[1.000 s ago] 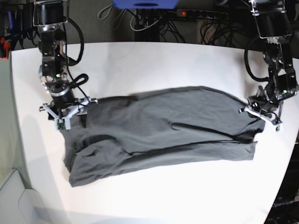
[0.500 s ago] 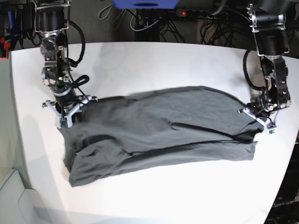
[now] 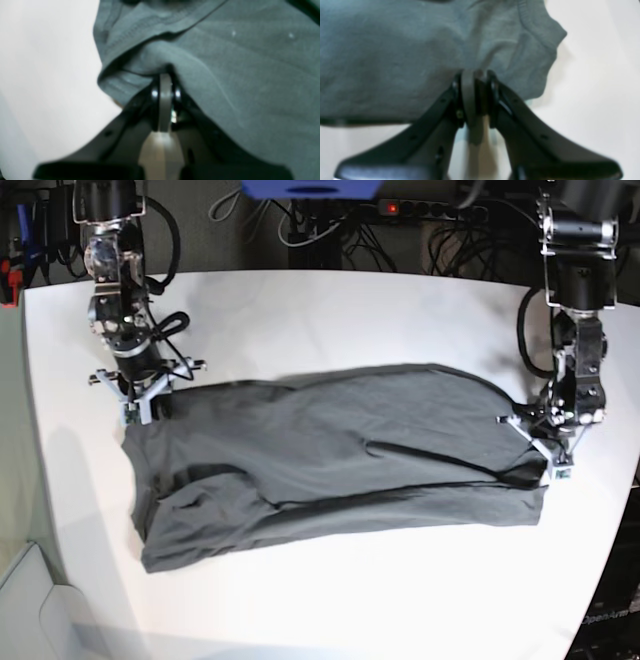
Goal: Layout the t-shirt on the table in an organized manner, then fold the t-shirt properly
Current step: 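Release the shirt and raise both grippers above its edge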
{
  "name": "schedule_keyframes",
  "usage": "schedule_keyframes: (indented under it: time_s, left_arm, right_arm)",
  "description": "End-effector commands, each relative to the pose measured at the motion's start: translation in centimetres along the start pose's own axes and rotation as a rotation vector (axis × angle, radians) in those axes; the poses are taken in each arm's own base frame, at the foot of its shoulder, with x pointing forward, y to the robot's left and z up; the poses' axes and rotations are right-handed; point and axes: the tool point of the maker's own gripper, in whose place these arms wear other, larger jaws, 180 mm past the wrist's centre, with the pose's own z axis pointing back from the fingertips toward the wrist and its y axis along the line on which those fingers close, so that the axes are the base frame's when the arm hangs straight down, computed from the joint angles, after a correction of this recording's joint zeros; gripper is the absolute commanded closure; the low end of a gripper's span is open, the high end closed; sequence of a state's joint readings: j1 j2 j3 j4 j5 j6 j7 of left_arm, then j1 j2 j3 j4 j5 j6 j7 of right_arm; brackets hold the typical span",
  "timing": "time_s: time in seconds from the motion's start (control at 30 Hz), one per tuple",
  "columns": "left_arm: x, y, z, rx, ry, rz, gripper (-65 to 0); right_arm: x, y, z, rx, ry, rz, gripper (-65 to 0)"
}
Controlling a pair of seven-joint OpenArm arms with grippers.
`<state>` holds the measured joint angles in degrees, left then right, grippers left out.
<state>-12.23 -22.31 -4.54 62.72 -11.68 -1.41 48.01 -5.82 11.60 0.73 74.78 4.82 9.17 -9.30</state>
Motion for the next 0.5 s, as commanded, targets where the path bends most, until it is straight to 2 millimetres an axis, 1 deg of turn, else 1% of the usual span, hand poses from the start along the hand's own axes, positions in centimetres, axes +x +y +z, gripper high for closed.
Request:
schedule_keyframes:
  time_s: [0.0,0.03,0.1,0.13,0.2,0.23,0.27,0.33,0.4,0.43,0.47]
  left_arm:
    - [-3.5,-1.0,-0.5,-0.032,0.126,-0.016,-0.3]
    - [-3.9,-1.1,-0.4,-0.031,0.147,-0.026,-0.3]
    - [-6.4,-0.3,-0.2,-0.021,0.217,-0.043,-0.3]
    - [-6.8,0.0,0.1,-0.017,0.223,-0.054,-0.3]
    - [-7.6,-0.4,0.9,-0.022,0.217,-0.081,-0.3]
    - [-8.5,0.1,1.4,-0.015,0.221,-0.098,-0.3]
    - [-8.7,0.4,1.9,-0.009,0.216,-0.114,-0.3]
    - [-9.4,0.6,3.1,-0.005,0.222,-0.150,-0.3]
    - [-10.0,0.3,4.0,-0.012,0.229,-0.171,-0.3]
    - [-10.0,0.1,4.6,-0.015,0.222,-0.180,-0.3]
    - [-9.9,0.3,5.1,-0.012,0.217,-0.174,-0.3]
  right_arm:
    - [-2.1,-0.9,0.7,-0.013,0.077,0.024,-6.3]
    - [-2.5,-1.0,0.9,-0.013,0.084,0.029,-6.3]
    - [-3.4,-1.1,1.4,-0.011,0.101,0.033,-6.3]
    - [-3.9,-1.0,1.6,-0.009,0.112,0.033,-6.3]
    - [-4.9,-1.8,2.2,-0.016,0.134,0.053,-6.2]
    - [-5.4,-2.0,2.6,-0.016,0.147,0.057,-6.2]
    - [-5.7,-1.9,2.8,-0.015,0.151,0.057,-6.2]
    - [-5.8,-1.7,3.4,-0.010,0.148,0.065,-5.7]
    - [-5.6,-1.4,4.1,-0.003,0.138,0.071,-4.1]
    - [-5.3,-1.1,4.5,0.002,0.128,0.076,-3.8]
    - [-5.1,-0.9,5.0,0.007,0.121,0.083,-3.6]
